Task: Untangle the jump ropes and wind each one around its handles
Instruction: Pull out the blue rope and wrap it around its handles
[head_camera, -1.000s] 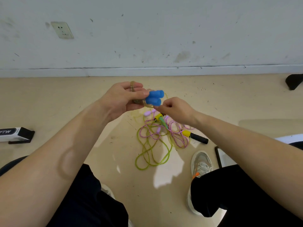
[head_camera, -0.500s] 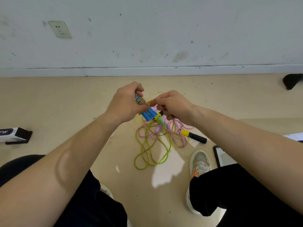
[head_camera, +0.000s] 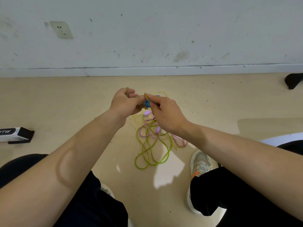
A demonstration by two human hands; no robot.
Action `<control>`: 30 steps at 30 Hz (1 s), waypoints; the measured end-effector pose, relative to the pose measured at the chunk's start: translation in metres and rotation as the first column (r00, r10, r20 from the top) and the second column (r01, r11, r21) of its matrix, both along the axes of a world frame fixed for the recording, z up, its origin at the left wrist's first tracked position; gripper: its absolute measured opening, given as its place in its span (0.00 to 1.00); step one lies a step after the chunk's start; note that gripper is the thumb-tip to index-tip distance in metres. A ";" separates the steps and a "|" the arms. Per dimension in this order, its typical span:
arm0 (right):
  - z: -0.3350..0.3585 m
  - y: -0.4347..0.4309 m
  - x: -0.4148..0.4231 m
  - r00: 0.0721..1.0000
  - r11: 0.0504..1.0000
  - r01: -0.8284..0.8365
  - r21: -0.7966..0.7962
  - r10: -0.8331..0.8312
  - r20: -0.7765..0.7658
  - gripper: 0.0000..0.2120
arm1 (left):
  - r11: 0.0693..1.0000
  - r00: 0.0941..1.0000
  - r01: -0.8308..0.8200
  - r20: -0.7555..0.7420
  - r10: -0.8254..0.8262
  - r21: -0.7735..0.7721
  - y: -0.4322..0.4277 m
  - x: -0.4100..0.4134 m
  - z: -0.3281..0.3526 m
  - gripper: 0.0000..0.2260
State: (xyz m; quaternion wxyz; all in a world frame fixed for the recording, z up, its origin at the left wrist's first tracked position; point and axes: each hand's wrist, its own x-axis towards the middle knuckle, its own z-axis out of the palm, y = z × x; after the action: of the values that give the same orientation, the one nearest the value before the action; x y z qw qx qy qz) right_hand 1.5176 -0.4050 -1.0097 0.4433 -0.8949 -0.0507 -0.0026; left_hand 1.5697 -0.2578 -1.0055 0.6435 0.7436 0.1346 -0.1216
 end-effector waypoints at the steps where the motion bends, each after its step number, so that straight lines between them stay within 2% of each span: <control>1: 0.000 -0.001 0.001 1.000 1.000 -0.007 -0.010 0.007 -0.012 0.17 | 0.999 0.999 -0.017 -0.034 0.016 -0.031 0.000 0.002 0.003 0.15; 4: 0.001 -0.002 -0.001 0.998 0.994 -0.061 -0.094 0.060 -0.010 0.17 | 0.994 0.994 -0.048 -0.099 0.038 -0.095 0.002 0.005 0.008 0.10; 7: 0.000 0.004 -0.006 0.991 0.949 -0.127 -0.289 0.131 -0.006 0.19 | 0.993 0.992 -0.069 -0.112 0.058 -0.098 -0.003 -0.002 0.007 0.27; 9: -0.003 0.012 -0.012 0.990 0.898 -0.134 -0.419 0.141 -0.014 0.24 | 0.987 0.991 -0.099 -0.104 0.086 -0.124 -0.007 -0.006 0.007 0.31; 12: -0.009 0.020 -0.021 0.985 0.834 -0.111 -0.541 0.167 0.055 0.29 | 0.974 0.984 -0.146 -0.129 0.125 -0.171 -0.009 -0.006 0.008 0.31; 19: -0.019 0.023 -0.028 0.949 0.737 -0.086 -0.670 0.265 0.170 0.32 | 0.950 0.974 -0.217 -0.121 0.194 -0.224 0.000 0.000 0.008 0.28; 21: -0.020 0.025 -0.031 0.956 0.760 -0.102 -0.641 0.253 0.149 0.29 | 0.943 0.969 -0.236 -0.124 0.212 -0.233 0.005 0.005 0.009 0.27; 24: -0.018 0.023 -0.034 0.965 0.838 -0.175 -0.516 0.251 0.080 0.23 | 0.935 0.972 -0.228 -0.119 0.203 -0.272 0.013 0.010 0.012 0.25; 27: -0.015 0.012 -0.022 0.980 0.939 -0.193 -0.286 0.196 -0.017 0.16 | 0.934 0.979 -0.172 -0.160 0.127 -0.312 0.018 0.008 0.018 0.17; 30: -0.014 -0.007 -0.002 0.985 0.982 -0.151 -0.118 0.140 -0.099 0.10 | 0.941 0.981 -0.091 -0.193 0.027 -0.326 0.023 0.008 0.023 0.13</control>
State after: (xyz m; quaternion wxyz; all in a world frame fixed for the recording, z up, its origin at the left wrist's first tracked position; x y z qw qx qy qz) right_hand 1.5155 -0.4116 -1.0234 0.3873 -0.9140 -0.0959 0.0734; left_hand 1.5777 -0.2352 -0.9822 0.7480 0.6050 0.1938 -0.1921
